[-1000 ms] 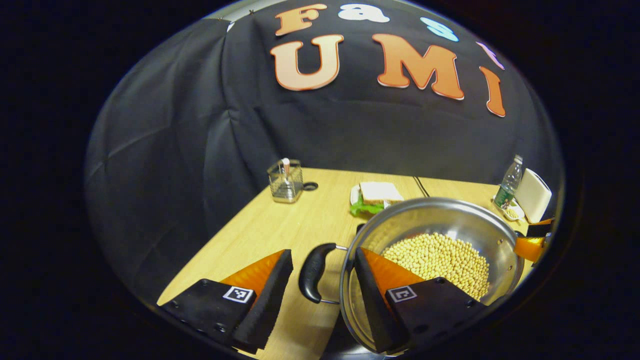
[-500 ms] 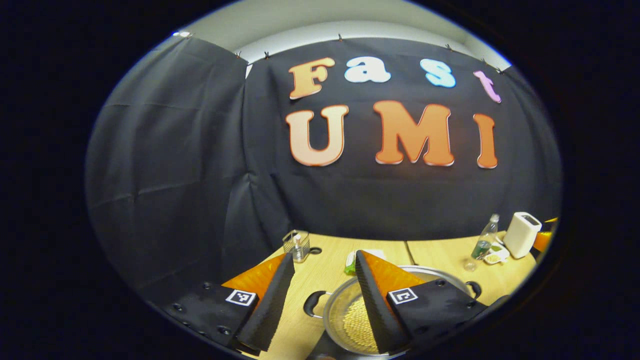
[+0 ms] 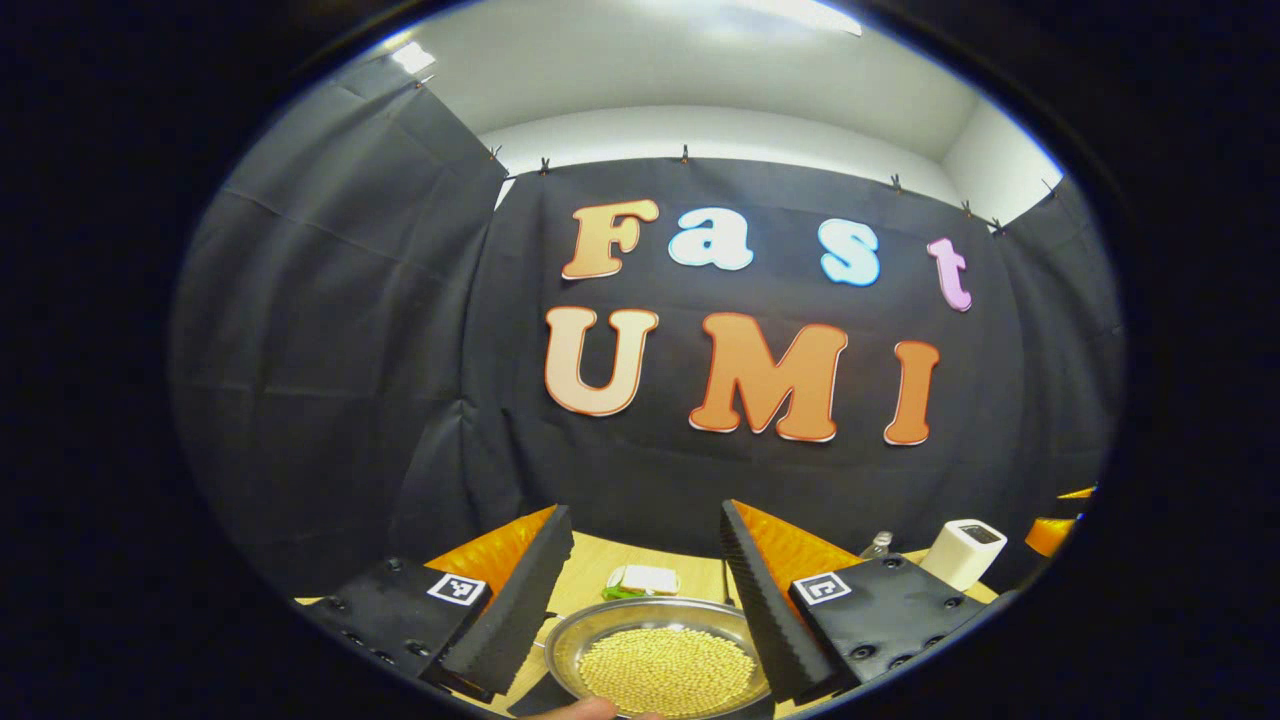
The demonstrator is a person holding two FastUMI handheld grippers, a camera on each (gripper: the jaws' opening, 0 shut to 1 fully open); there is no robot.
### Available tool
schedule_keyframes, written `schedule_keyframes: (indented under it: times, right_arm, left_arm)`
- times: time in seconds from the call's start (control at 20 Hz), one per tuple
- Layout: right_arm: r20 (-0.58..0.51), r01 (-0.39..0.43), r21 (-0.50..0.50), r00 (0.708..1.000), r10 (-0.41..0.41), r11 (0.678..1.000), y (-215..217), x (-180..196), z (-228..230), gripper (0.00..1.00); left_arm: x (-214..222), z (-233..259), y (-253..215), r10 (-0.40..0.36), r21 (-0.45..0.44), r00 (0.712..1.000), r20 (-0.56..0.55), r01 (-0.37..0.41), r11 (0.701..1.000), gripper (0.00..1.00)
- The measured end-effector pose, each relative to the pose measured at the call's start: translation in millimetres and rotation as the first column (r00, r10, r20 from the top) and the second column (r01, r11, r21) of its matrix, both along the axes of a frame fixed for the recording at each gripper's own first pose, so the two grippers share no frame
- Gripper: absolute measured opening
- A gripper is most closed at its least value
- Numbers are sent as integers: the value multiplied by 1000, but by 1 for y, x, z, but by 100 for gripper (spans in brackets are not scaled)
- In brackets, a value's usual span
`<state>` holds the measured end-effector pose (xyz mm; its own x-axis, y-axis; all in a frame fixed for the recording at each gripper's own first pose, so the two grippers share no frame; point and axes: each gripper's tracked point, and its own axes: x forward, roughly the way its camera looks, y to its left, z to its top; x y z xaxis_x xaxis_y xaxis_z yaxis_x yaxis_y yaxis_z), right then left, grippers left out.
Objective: First push the handle of the pot to place it horizontally, then grasp the pot with both hands and set it on the induction cooktop.
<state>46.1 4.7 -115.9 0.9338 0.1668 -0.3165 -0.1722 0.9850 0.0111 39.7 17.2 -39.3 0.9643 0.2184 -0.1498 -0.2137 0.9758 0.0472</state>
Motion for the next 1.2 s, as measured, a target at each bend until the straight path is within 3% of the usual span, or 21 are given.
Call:
schedule_keyframes:
  times: [0.1, 0.35, 0.4, 0.5, 0.7, 0.8, 0.95, 1.2]
  right_arm:
    - [26, -3, 11, 1000, 3, 1000, -1, -1, 18, 87]
    - [124, -45, 17, 991, 43, 999, 1, -3, 72, 88]
    - [143, -45, 10, 989, 43, 999, 0, -3, 81, 92]
    - [174, -51, 10, 984, 48, 999, -1, -5, 97, 89]
    - [227, -33, 26, 974, 26, 999, -12, 3, 118, 95]
    - [213, -26, 52, 977, 14, 998, -12, 7, 116, 92]
    - [214, -12, 36, 977, 4, 999, -19, 16, 119, 93]
    - [234, -29, 46, 972, 17, 999, -15, 22, 142, 93]
  left_arm:
    - [-2, 13, -16, -28, 18, 999, 24, 28, 999, 95]
    - [3, 36, -46, -86, -65, 996, 33, 88, 994, 96]
    - [3, 42, -51, -100, -78, 994, 38, 103, 992, 96]
    - [5, 52, -52, -109, -91, 993, 45, 112, 990, 96]
    - [9, 67, -64, -131, -134, 991, 39, 135, 982, 96]
    - [12, 80, -74, -156, -148, 986, 50, 162, 976, 96]
    - [11, 104, -82, -178, -130, 980, 90, 189, 973, 96]
    - [5, 134, -97, -213, -26, 969, 124, 218, 976, 96]
